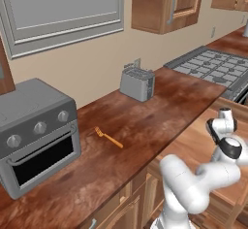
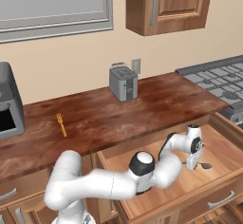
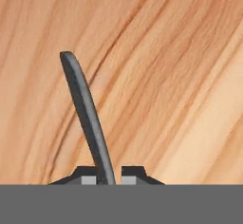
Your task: Organize the utensils by type. Pick up the wooden spoons from the counter and place them in the open cabinet. Then pick up the metallic utensils from the counter and place them in the open drawer.
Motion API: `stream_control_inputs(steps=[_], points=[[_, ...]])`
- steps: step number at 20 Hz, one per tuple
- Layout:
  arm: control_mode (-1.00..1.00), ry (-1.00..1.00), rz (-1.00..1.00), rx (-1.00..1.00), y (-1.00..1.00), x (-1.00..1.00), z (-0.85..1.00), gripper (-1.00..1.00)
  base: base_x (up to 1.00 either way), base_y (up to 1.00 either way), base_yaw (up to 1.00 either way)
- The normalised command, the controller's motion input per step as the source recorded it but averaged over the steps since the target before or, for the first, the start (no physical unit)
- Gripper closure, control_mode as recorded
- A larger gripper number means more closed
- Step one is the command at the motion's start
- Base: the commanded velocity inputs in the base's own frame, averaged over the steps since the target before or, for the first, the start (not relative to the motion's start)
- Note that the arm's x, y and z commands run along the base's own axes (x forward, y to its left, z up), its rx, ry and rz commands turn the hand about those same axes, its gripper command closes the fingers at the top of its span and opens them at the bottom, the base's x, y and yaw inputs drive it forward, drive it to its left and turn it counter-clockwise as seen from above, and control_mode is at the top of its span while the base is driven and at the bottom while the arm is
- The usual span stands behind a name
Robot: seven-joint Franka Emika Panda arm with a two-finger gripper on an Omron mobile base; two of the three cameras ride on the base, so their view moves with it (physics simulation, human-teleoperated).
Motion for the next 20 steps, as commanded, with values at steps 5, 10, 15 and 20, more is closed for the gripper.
stream_control_inputs(steps=[5,10,15,20], points=[[-1.00,-0.09,-0.10,0.01,0.01,-0.61,-0.07,-1.00,0.00,0.00,0.00],[-1.00,-0.08,-0.08,0.00,0.09,-0.87,0.09,-1.00,0.00,0.00,0.00],[-1.00,-0.16,-0.07,-0.05,0.37,-0.99,0.76,-1.00,0.00,0.00,0.00],[-1.00,-0.17,-0.03,-0.19,0.73,-0.91,1.00,-1.00,0.00,0.00,0.00]])
